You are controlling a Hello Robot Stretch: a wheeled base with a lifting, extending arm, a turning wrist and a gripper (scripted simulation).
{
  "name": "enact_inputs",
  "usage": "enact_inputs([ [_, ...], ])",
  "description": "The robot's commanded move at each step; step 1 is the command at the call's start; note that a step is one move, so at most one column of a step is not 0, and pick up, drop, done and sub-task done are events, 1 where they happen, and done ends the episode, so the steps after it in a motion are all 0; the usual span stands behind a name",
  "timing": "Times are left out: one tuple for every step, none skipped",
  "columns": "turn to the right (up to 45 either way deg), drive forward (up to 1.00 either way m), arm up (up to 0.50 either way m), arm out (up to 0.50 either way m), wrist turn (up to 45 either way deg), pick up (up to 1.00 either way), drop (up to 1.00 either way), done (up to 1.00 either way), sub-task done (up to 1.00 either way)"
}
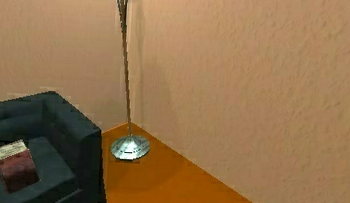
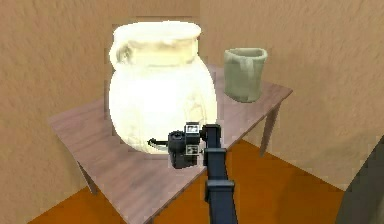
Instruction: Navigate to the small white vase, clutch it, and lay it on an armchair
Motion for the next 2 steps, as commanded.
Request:
enact_inputs([
  [0.0, 0.00, 0.16, 0.00, 0.0, 0.00, 0.00, 0.00, 0.00],
  [0.0, 0.00, 0.00, 0.00, -45.0, 0.00, 0.00, 0.00, 0.00],
])
